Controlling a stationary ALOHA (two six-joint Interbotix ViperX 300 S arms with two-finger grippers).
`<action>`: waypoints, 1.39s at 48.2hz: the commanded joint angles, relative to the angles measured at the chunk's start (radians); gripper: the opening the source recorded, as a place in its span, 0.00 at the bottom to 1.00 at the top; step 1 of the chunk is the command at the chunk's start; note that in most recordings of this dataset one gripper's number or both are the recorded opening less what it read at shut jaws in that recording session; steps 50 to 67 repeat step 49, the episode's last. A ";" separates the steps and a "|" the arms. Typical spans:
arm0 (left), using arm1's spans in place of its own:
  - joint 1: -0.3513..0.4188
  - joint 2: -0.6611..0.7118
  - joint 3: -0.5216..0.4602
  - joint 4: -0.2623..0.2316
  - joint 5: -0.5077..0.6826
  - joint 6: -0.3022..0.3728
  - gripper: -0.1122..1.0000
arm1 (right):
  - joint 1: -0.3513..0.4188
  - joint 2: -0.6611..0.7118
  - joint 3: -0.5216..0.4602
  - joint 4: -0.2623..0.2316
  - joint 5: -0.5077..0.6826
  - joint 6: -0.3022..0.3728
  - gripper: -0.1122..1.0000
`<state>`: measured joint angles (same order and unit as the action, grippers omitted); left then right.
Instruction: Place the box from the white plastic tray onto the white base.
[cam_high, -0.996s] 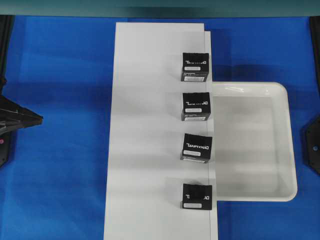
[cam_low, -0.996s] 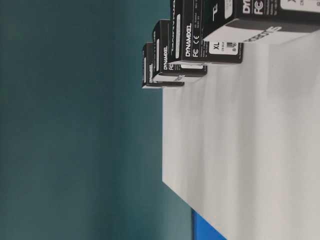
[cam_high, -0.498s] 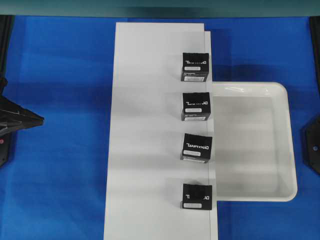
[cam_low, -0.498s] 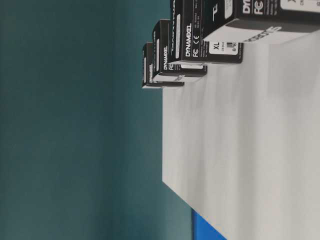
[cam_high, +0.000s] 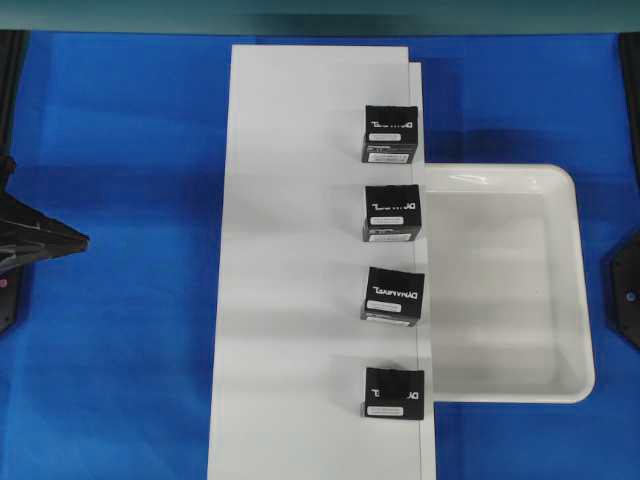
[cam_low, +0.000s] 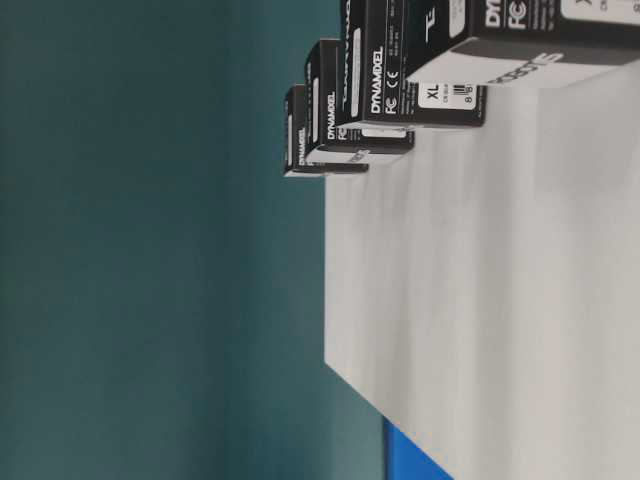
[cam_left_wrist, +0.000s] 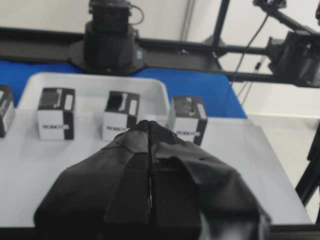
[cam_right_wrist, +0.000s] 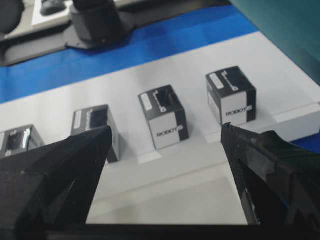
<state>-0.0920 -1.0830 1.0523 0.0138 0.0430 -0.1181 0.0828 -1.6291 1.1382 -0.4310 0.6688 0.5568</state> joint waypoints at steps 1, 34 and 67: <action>0.000 0.006 -0.011 0.003 -0.014 0.002 0.04 | -0.002 0.003 -0.003 0.002 0.006 -0.002 0.96; -0.002 -0.011 -0.014 0.003 -0.089 0.012 0.04 | -0.002 -0.002 0.006 0.003 0.084 -0.003 0.96; 0.000 -0.015 -0.009 0.003 -0.089 0.011 0.04 | -0.002 -0.002 0.006 0.003 0.055 -0.003 0.96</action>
